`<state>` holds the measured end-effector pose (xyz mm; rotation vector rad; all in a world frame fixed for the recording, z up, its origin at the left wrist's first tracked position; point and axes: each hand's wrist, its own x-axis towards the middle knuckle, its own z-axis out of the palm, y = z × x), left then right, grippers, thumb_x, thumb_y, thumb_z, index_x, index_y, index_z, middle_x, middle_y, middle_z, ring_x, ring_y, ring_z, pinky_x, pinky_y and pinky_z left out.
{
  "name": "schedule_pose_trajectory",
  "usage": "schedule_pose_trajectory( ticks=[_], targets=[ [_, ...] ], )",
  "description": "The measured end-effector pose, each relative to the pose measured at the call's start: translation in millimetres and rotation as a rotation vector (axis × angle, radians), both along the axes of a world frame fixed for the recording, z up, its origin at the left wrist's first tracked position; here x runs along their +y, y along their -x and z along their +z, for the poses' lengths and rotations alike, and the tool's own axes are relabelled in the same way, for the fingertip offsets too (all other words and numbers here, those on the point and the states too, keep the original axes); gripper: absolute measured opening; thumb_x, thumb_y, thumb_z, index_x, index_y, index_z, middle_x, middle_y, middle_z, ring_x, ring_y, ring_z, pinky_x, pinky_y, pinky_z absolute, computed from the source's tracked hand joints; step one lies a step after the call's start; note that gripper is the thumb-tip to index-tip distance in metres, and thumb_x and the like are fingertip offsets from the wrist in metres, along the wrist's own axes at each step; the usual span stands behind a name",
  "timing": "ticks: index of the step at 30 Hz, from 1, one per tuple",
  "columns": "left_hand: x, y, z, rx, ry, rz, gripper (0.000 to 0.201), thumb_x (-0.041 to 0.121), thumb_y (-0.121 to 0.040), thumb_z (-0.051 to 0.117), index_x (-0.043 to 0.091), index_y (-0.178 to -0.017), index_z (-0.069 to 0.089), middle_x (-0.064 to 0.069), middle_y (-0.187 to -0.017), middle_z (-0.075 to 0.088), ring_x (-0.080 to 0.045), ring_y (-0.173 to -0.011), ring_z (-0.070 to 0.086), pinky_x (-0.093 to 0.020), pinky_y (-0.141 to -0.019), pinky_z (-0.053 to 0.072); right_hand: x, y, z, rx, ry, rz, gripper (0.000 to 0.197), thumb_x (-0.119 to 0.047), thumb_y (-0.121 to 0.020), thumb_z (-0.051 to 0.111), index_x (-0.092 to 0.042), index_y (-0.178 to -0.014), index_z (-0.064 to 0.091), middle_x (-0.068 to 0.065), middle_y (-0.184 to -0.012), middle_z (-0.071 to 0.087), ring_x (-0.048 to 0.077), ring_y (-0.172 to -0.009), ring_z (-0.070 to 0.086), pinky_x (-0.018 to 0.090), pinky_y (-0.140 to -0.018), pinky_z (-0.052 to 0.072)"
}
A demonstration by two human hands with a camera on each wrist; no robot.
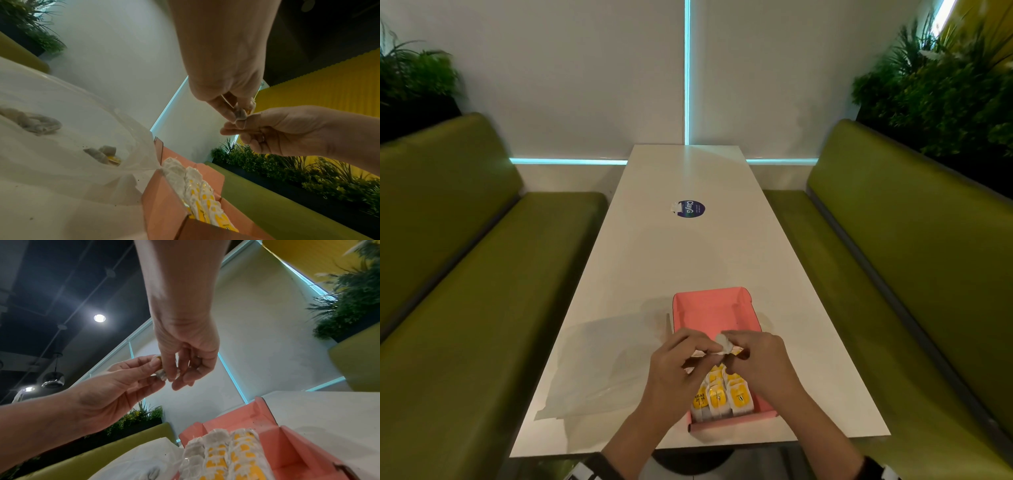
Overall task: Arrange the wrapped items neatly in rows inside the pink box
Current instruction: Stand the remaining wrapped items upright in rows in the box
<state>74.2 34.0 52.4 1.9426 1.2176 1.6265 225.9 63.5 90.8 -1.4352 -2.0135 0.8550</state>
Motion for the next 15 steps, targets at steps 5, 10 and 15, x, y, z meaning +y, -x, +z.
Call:
schedule_pose_trajectory(
  ticks=[5, 10, 15],
  targets=[
    [-2, 4, 5, -0.073, 0.112, -0.04, 0.008, 0.026, -0.079, 0.064, 0.031, -0.085, 0.066, 0.016, -0.089, 0.063, -0.003, -0.081, 0.063, -0.009, -0.062, 0.046, 1, -5, 2, 0.224, 0.248, -0.048, 0.026, -0.002, -0.068, 0.074, -0.016, -0.09, 0.074, -0.003, -0.082, 0.071, 0.019, -0.077, 0.067, 0.031, -0.077, 0.055],
    [-3, 3, 9, -0.247, 0.342, -0.049, 0.024, 0.012, -0.081, 0.071, 0.036, -0.08, 0.068, 0.011, -0.08, 0.069, -0.006, -0.076, 0.065, -0.018, -0.066, 0.051, 1, -9, 5, 0.299, 0.362, 0.01, 0.021, -0.007, -0.068, 0.079, -0.02, -0.082, 0.07, 0.001, -0.09, 0.072, 0.018, -0.081, 0.069, 0.03, -0.076, 0.057],
    [-4, 2, 13, -0.361, 0.45, -0.112, 0.014, 0.001, -0.083, 0.064, 0.015, -0.082, 0.067, 0.003, -0.077, 0.07, -0.009, -0.072, 0.064, -0.018, -0.063, 0.05, 2, -10, 4, 0.313, 0.342, 0.036, 0.028, -0.005, -0.071, 0.076, -0.018, -0.095, 0.074, -0.002, -0.091, 0.073, 0.018, -0.084, 0.068, 0.023, -0.074, 0.057]
  ],
)
